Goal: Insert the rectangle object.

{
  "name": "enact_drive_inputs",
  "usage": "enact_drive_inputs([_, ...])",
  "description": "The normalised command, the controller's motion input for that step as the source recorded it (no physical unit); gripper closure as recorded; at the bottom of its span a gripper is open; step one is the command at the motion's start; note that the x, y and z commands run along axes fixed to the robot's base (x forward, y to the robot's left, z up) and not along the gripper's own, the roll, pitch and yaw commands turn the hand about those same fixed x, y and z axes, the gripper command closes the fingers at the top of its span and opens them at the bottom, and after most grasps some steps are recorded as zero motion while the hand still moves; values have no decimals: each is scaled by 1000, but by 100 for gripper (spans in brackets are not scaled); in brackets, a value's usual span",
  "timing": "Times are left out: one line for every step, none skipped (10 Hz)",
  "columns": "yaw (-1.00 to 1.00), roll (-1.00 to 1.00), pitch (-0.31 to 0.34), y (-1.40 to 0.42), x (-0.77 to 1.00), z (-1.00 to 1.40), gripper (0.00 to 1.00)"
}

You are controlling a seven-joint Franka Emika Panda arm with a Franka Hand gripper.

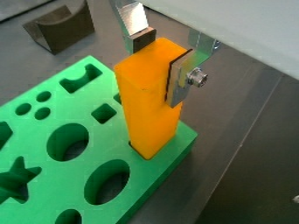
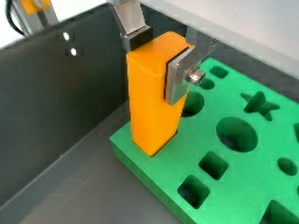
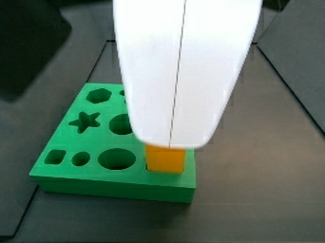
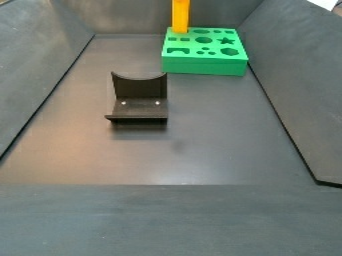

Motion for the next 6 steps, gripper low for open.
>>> enact_drive_inputs([-14, 0, 0, 3, 0, -403, 100])
enact_drive_inputs([0, 0, 0, 37, -11, -414, 100])
enact_drive_inputs([0, 0, 0, 20, -17, -374, 100])
enact_drive_inputs([0, -16, 0, 0, 0, -43, 100])
enact_drive_inputs([0, -9, -17, 0, -17, 0, 100])
enact_drive_inputs([0, 0, 0, 0, 0, 0, 100])
